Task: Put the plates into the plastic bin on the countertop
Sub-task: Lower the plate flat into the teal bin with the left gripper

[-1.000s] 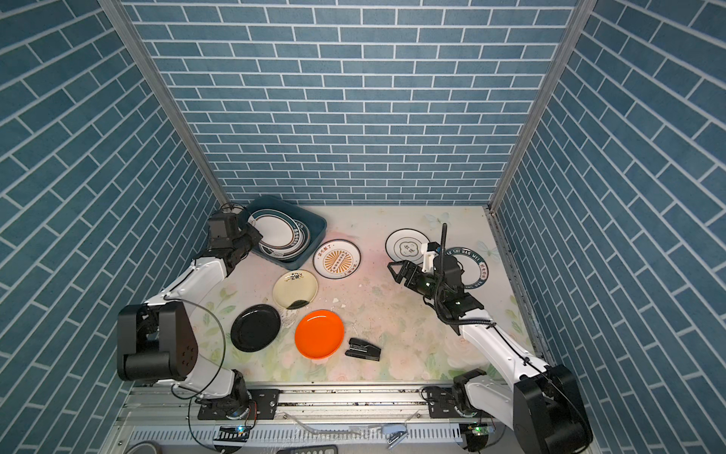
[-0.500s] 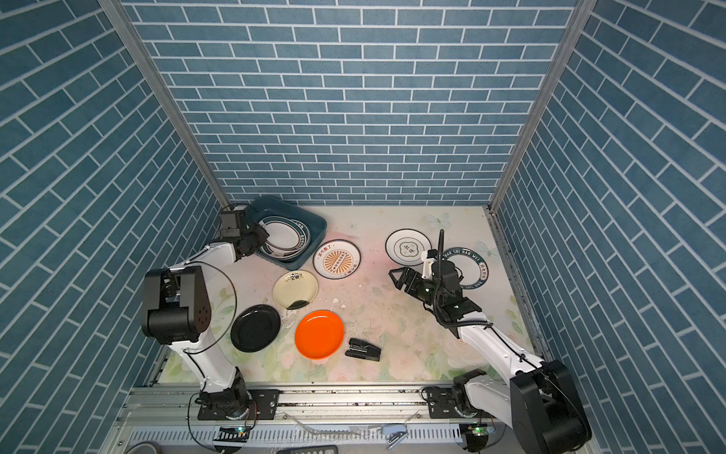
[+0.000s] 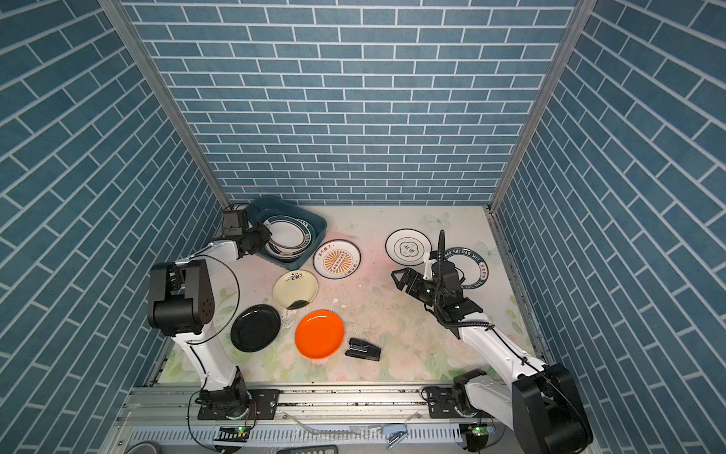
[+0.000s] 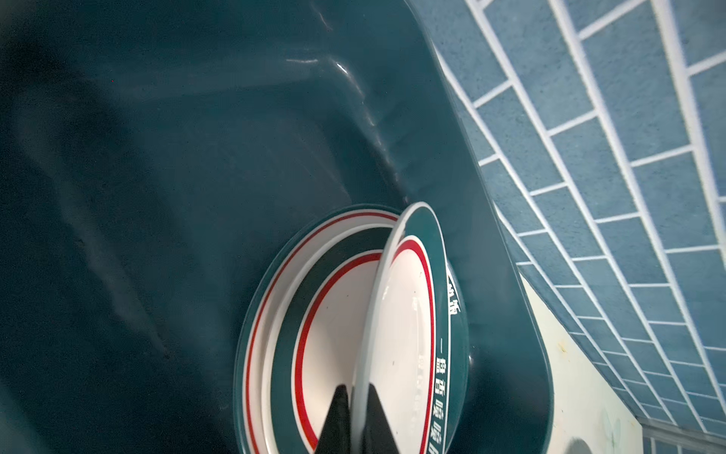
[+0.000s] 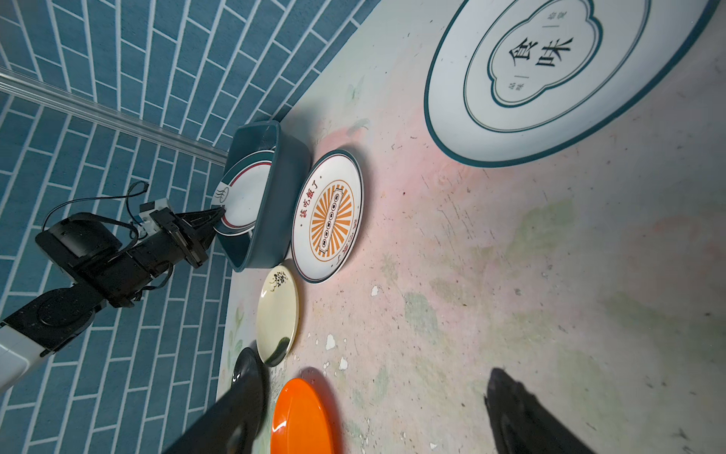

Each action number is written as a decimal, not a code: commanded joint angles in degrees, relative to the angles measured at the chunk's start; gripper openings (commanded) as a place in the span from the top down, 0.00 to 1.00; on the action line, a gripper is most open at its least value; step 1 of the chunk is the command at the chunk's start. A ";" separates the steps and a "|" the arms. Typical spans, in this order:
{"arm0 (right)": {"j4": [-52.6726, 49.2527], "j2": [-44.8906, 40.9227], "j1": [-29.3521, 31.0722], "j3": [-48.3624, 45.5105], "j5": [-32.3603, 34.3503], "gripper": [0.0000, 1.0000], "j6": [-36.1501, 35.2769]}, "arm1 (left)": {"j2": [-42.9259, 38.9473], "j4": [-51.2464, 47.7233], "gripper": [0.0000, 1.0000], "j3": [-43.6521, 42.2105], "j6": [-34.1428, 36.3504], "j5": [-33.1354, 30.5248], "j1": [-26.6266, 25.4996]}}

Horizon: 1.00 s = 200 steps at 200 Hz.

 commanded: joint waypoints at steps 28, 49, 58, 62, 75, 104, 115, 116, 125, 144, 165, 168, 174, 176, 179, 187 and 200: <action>-0.68 1.10 -0.11 2.39 0.54 0.11 -1.42 | 3.05 2.84 0.45 1.47 0.36 4.25 0.58; -0.21 1.45 -0.13 1.99 0.37 0.11 -0.94 | 3.21 2.19 0.34 2.55 2.36 4.26 0.68; -0.12 1.35 -0.09 1.66 0.20 0.11 -0.64 | 3.39 1.80 0.29 3.09 2.96 4.64 0.66; -0.08 1.22 -0.13 1.54 0.15 0.11 -0.55 | 3.48 1.68 0.27 3.28 3.20 4.82 0.67; -0.28 0.66 -0.11 1.11 0.02 0.12 -0.45 | 3.70 1.88 0.15 3.67 3.74 5.26 0.68; -1.28 -1.70 -0.16 0.22 0.42 0.12 -0.44 | 4.26 0.92 0.00 5.28 5.05 5.95 0.67; -2.22 -2.86 -0.16 0.02 0.99 0.12 -0.62 | 4.53 -0.15 0.00 6.15 5.61 6.33 0.67; -2.32 -3.01 -0.13 0.03 1.08 0.12 -0.62 | 4.58 -0.26 0.00 6.24 5.60 6.35 0.63; -3.02 -4.02 -0.11 -0.13 1.73 0.12 -0.63 | 4.82 -0.75 0.00 6.85 5.63 6.98 0.67; -4.81 -6.02 -0.12 -0.22 2.63 0.12 -0.63 | 5.70 -3.47 0.00 8.96 6.52 7.65 0.59; -7.04 -7.85 -0.16 0.13 3.24 0.12 -0.70 | 7.33 -9.99 0.00 13.36 8.83 6.50 0.59; -7.22 -8.10 -0.13 0.13 3.27 0.12 -0.71 | 7.47 -10.74 0.00 13.77 9.04 6.28 0.59; -7.73 -8.60 -0.17 0.13 3.28 0.12 -0.72 | 7.69 -11.54 0.01 14.27 9.37 6.03 0.58; -7.94 -8.66 -0.13 0.20 3.34 0.12 -0.72 | 7.77 -11.66 0.00 14.42 9.46 6.06 0.56; -8.23 -8.90 -0.11 0.22 3.35 0.12 -0.72 | 7.74 -11.77 0.00 14.56 9.58 6.10 0.54; -9.11 -9.47 -0.10 0.38 3.37 0.12 -0.93 | 7.71 -11.95 0.00 14.59 9.85 5.94 0.57; -11.30 -10.26 -0.10 1.27 3.64 0.12 -1.73 | 7.40 -12.02 0.00 14.50 9.85 5.78 0.46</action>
